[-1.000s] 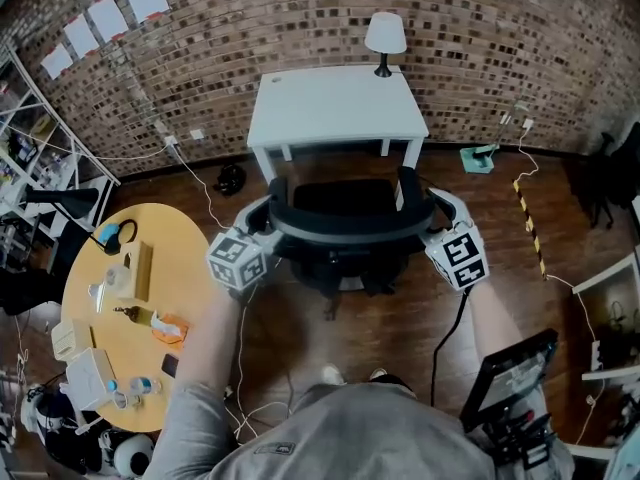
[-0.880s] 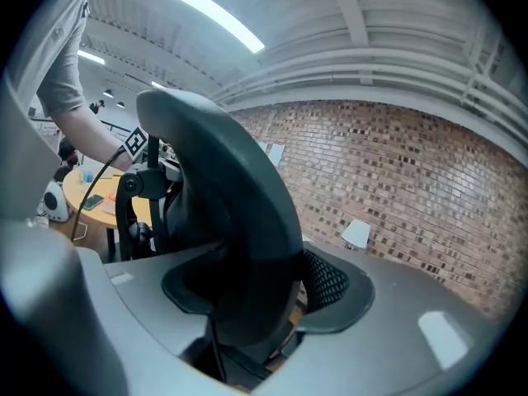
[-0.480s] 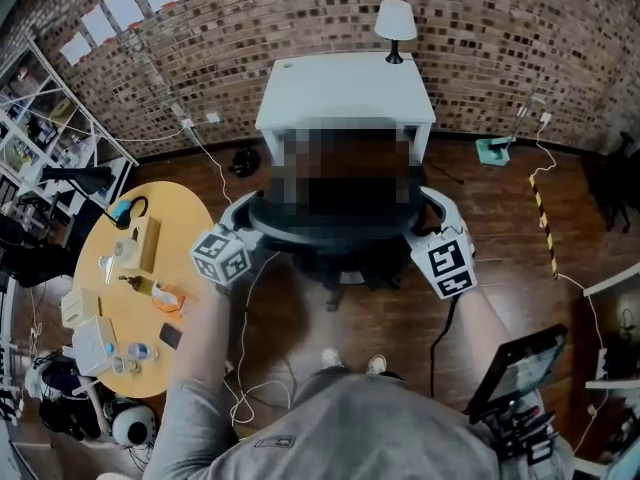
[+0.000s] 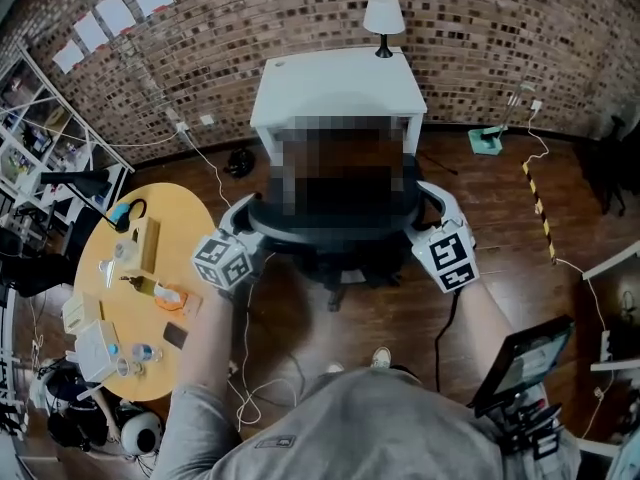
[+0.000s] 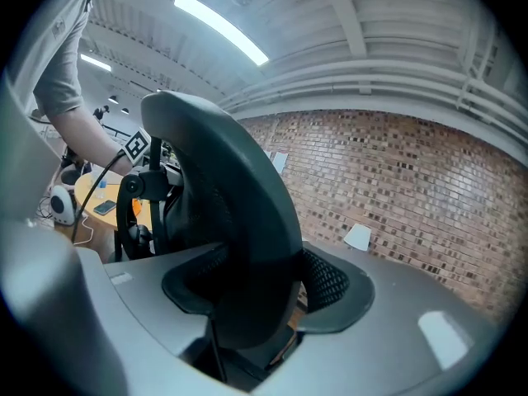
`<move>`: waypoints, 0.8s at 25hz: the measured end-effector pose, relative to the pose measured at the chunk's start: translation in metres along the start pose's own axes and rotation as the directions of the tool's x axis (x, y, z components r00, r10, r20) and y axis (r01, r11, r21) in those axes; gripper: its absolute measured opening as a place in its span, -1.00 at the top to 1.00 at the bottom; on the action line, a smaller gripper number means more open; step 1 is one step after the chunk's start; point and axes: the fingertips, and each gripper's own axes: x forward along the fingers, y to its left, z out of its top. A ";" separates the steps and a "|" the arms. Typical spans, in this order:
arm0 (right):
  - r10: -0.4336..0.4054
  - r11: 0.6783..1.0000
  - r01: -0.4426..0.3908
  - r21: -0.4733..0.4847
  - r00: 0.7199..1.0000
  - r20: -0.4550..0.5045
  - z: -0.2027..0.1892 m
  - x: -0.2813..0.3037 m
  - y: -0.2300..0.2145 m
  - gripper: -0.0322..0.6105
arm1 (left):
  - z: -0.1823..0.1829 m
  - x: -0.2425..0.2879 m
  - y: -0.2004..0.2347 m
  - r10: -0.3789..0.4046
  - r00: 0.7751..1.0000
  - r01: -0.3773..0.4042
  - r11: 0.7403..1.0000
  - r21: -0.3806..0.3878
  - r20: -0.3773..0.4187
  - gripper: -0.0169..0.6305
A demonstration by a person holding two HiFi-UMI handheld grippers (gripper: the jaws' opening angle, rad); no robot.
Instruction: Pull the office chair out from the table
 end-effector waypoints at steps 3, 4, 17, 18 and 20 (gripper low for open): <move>-0.026 1.000 0.027 0.003 1.000 -0.005 0.001 -0.006 0.007 0.05 | -0.001 -0.007 -0.003 -0.012 1.000 0.012 1.000 -0.002 0.000 0.08; -0.036 0.999 0.036 0.005 0.999 -0.009 0.002 -0.007 0.009 0.05 | 0.000 -0.010 -0.002 -0.014 1.000 0.014 1.000 -0.002 0.003 0.08; -0.075 0.997 0.076 0.023 0.997 -0.033 0.007 -0.041 0.036 0.05 | 0.000 -0.039 -0.023 -0.043 0.999 0.043 0.999 -0.008 0.022 0.08; -0.072 0.997 0.073 0.022 0.997 -0.033 0.007 -0.045 0.038 0.05 | -0.001 -0.042 -0.025 -0.042 0.999 0.042 0.999 -0.010 0.021 0.08; -0.068 0.997 0.069 0.019 0.997 -0.028 0.008 -0.049 0.041 0.05 | -0.001 -0.046 -0.028 -0.036 0.999 0.037 0.999 -0.010 0.022 0.08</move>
